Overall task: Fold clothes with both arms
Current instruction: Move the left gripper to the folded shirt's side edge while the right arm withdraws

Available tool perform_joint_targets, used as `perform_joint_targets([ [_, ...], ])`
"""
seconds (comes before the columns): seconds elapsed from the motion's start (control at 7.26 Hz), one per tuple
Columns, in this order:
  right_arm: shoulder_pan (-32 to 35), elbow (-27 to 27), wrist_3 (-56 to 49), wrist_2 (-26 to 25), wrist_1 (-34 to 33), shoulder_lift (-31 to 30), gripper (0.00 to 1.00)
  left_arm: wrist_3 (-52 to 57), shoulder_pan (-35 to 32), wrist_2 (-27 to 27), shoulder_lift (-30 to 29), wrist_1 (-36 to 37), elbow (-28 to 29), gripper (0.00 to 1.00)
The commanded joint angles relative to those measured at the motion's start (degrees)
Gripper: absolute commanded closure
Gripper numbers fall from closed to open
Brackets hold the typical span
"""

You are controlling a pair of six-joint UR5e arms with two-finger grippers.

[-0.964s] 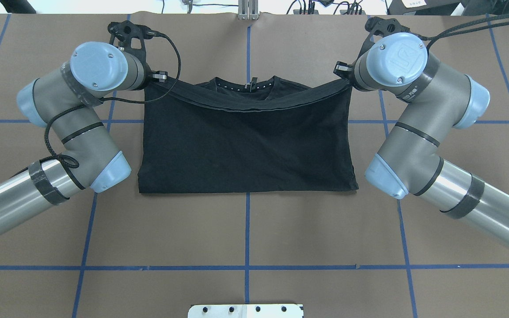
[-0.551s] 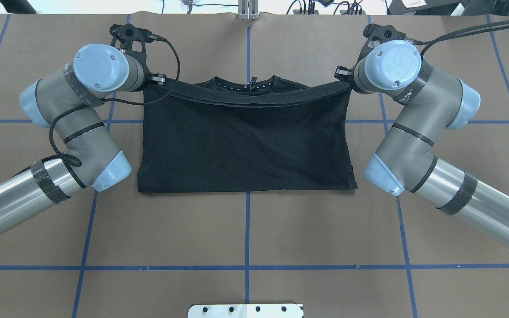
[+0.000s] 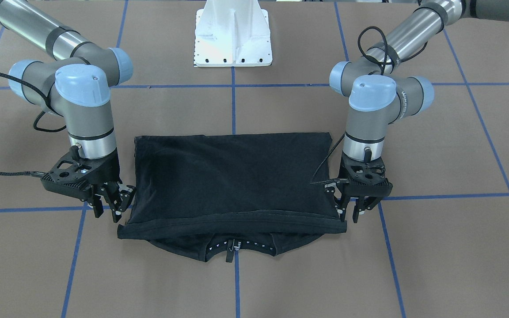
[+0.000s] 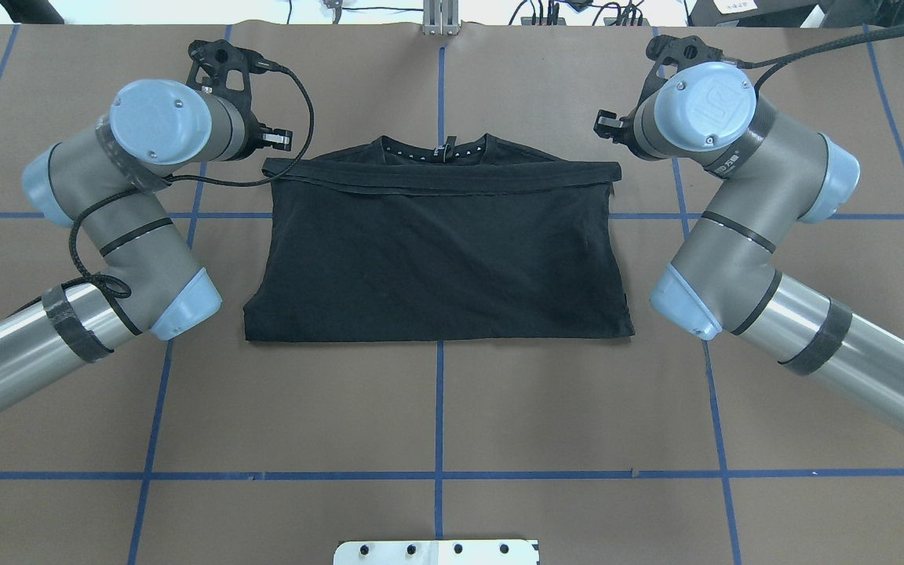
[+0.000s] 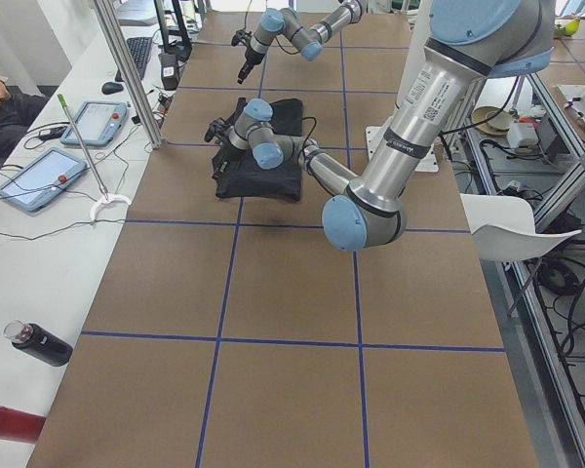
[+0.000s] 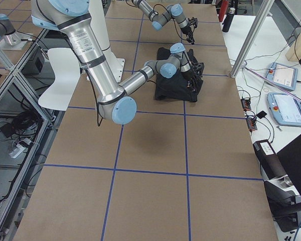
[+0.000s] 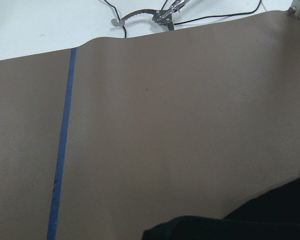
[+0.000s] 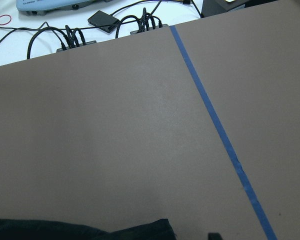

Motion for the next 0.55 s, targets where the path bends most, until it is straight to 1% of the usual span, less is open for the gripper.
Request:
perform_joint_targets([
  [0.0, 2.8, 1.2, -5.45, 6.97, 0.12, -0.34, 0.0, 3.81, -0.55, -4.27, 5.52, -0.9, -7.34, 0.0],
  [0.14, 2.81, 1.82, -5.47, 6.99, 0.12, -0.6, 0.0, 3.12, -0.38, -6.12, 8.7, -0.91, -11.91, 0.0],
  [0.28, 2.81, 2.61, -5.29, 6.91, 0.12, -0.86, 0.0, 0.24, 0.41, -10.4, 10.73, -1.17, -15.01, 0.0],
  [0.41, 2.63, 3.75, -5.21, 6.82, 0.12, -1.21, 0.0, -2.92, 3.37, -10.88, 12.49, -3.0, -16.08, 0.0],
])
